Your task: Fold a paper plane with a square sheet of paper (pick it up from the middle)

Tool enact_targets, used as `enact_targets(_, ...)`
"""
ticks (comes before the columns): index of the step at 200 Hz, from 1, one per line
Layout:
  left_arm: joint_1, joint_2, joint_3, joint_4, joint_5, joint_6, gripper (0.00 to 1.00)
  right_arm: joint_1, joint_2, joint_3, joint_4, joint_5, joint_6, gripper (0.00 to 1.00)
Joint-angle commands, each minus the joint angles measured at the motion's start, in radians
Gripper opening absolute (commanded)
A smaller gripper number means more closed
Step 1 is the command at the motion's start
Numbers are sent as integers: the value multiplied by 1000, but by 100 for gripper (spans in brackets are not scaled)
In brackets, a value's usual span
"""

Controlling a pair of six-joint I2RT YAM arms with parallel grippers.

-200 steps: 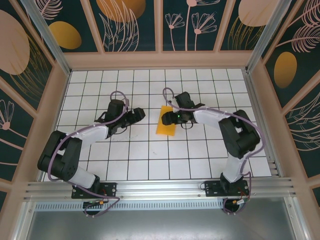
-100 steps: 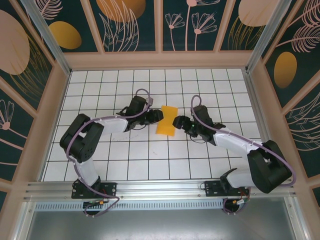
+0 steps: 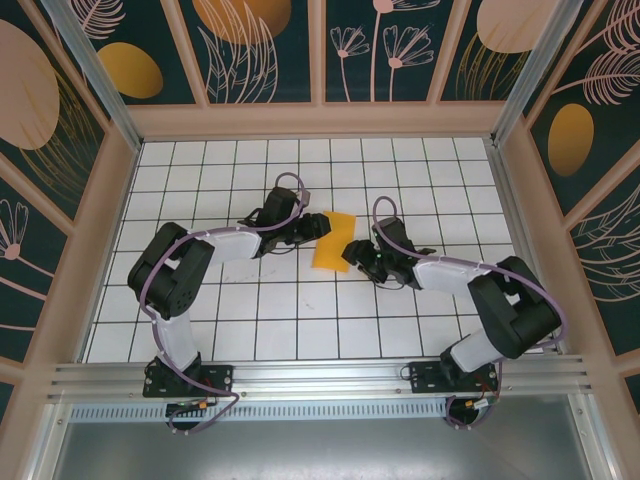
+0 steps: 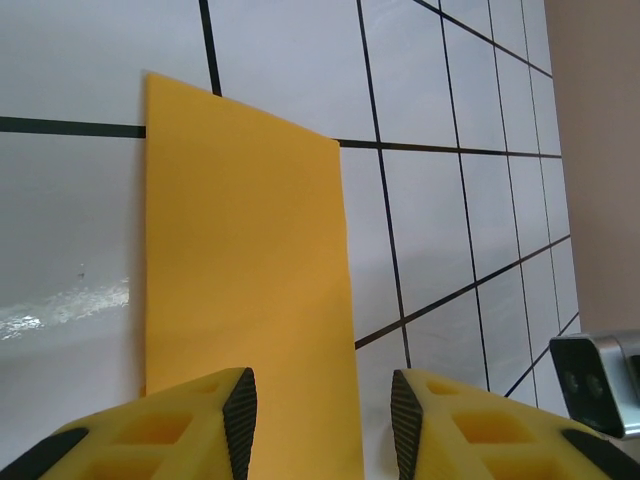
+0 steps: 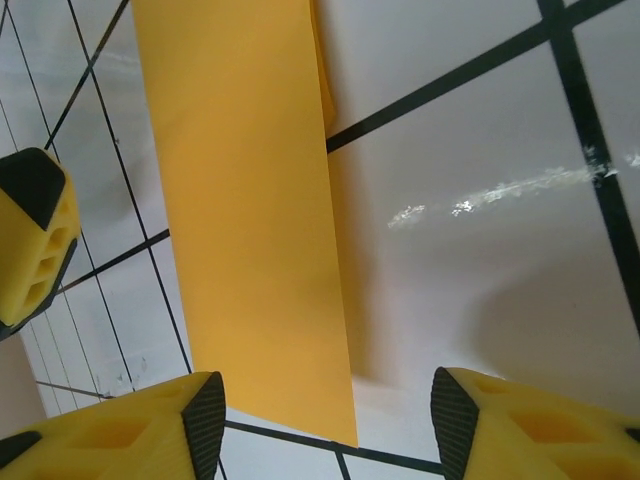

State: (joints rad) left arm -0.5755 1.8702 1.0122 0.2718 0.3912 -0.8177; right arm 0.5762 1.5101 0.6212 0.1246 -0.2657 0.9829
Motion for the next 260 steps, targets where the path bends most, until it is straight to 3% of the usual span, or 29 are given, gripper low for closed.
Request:
enact_targets(1, -3, 12, 21, -12, -13, -6, 43, 15, 30, 23, 51, -37, 13, 56)
enact_targets(54, -2, 9, 22, -30, -35, 0, 44, 34, 70, 35, 90, -72, 23, 53)
enact_targets(101, -2, 5, 20, -33, -41, 2, 44, 38, 57, 15, 97, -65, 49, 40)
enact_targets(121, -2, 5, 19, -29, -36, 4, 44, 39, 39, 8, 81, -47, 53, 32)
enact_targets(154, -2, 7, 17, -14, -16, 9, 43, 36, 18, 7, 60, -30, 49, 9)
enact_targets(174, -2, 10, 15, 9, 12, 9, 42, 23, 23, 26, 35, -66, -5, 0)
enact_targets(221, -6, 17, 10, 41, 43, 5, 37, -19, 71, 111, -146, -214, -265, 0)
enact_targets(260, -5, 63, 30, 35, 40, 2, 32, -24, 82, 120, -182, -248, -306, 0)
